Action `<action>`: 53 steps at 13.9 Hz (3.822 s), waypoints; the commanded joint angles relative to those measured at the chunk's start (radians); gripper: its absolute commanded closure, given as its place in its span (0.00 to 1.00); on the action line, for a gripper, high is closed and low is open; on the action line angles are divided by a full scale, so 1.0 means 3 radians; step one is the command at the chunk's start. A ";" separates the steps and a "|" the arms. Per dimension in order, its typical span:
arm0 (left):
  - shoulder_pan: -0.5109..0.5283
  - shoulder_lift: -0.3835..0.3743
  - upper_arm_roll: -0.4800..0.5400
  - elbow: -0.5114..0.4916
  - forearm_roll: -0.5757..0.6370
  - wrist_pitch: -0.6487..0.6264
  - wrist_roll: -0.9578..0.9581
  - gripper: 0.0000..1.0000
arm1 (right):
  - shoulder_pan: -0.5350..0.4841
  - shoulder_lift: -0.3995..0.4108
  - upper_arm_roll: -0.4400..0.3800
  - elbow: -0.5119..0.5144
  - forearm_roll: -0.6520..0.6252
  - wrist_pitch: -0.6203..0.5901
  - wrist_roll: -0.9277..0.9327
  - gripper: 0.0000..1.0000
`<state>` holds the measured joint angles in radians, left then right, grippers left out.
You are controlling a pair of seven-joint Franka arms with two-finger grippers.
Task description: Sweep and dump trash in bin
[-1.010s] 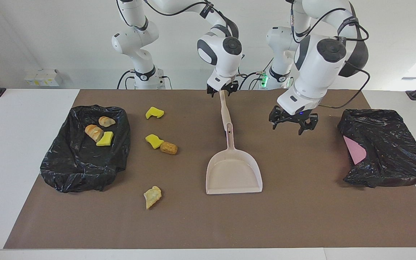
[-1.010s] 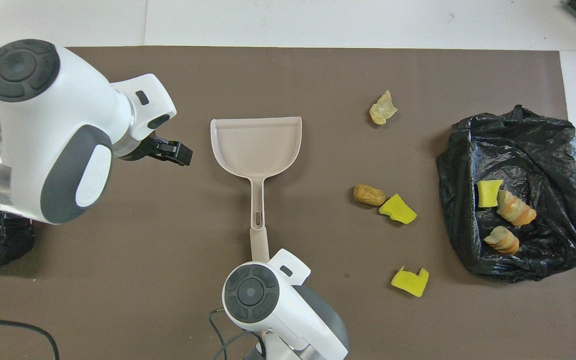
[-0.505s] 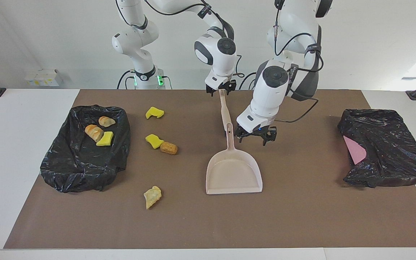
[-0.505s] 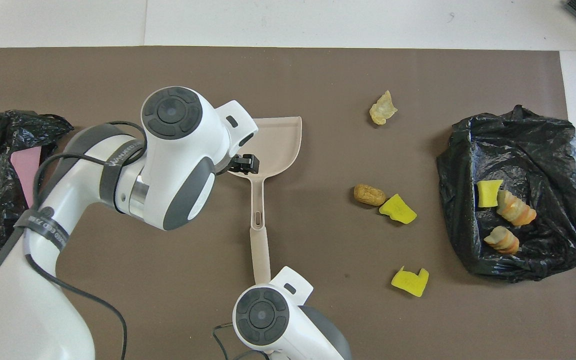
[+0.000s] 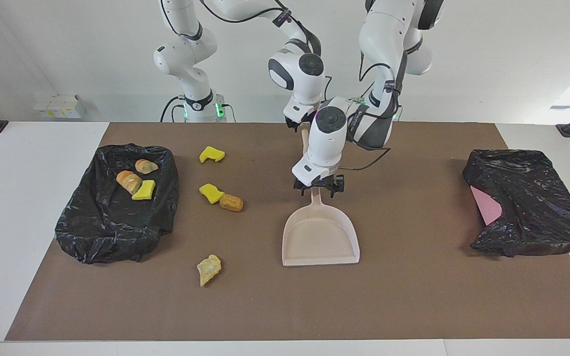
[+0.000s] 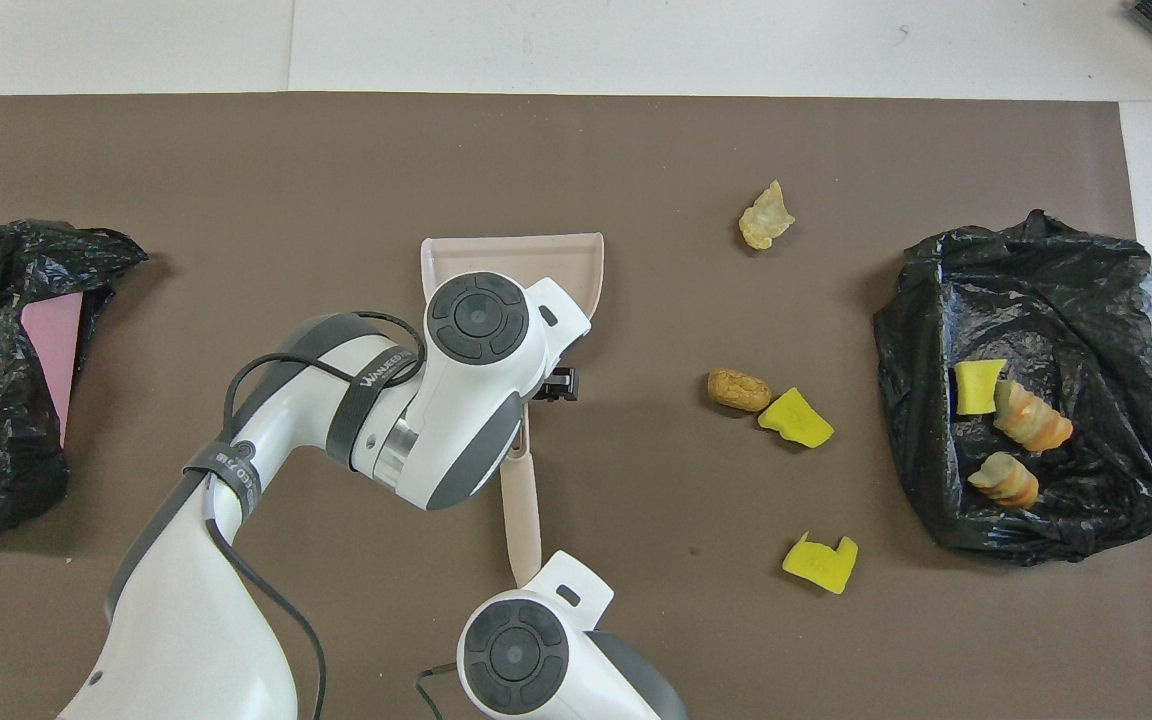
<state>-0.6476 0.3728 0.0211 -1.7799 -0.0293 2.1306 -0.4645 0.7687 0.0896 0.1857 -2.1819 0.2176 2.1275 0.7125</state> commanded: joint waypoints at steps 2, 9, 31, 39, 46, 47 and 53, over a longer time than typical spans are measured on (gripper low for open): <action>-0.0055 -0.0056 0.0032 -0.0019 -0.0061 -0.0087 -0.0103 0.45 | 0.0010 -0.0033 -0.0011 -0.0049 0.0083 0.0077 0.0044 1.00; 0.0072 -0.0235 0.0047 0.0038 -0.0061 -0.0153 -0.0027 1.00 | 0.0000 -0.0308 -0.0021 -0.0044 0.0001 -0.0142 0.0591 1.00; 0.0671 -0.0644 0.0068 -0.0197 -0.0056 -0.0966 0.4129 1.00 | -0.1258 -0.1817 -0.0021 -0.1440 -0.0178 -0.1426 0.1475 1.00; 0.0160 -0.0731 0.0063 -0.0525 0.0194 -0.0465 0.4759 1.00 | -0.1253 -0.1721 -0.0011 -0.1649 -0.0173 -0.1080 0.1440 1.00; -0.0096 -0.0716 0.0058 -0.0617 0.0364 -0.0302 0.4279 1.00 | -0.1426 -0.1088 -0.0021 -0.1186 -0.0158 -0.0506 0.0990 1.00; -0.0101 -0.0716 0.0058 -0.0668 0.0369 -0.0281 0.4258 1.00 | -0.1498 -0.0970 -0.0016 -0.1043 -0.0158 -0.0435 0.0904 1.00; -0.0178 -0.0741 0.0052 -0.0740 0.0394 -0.0199 0.4141 1.00 | -0.1611 -0.0172 -0.0016 -0.0301 -0.0270 -0.0169 0.0693 1.00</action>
<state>-0.6775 0.1930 0.0242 -1.9555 0.0624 2.0398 0.8183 0.2950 -0.0509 0.1711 -2.3531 0.1628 2.0655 0.9486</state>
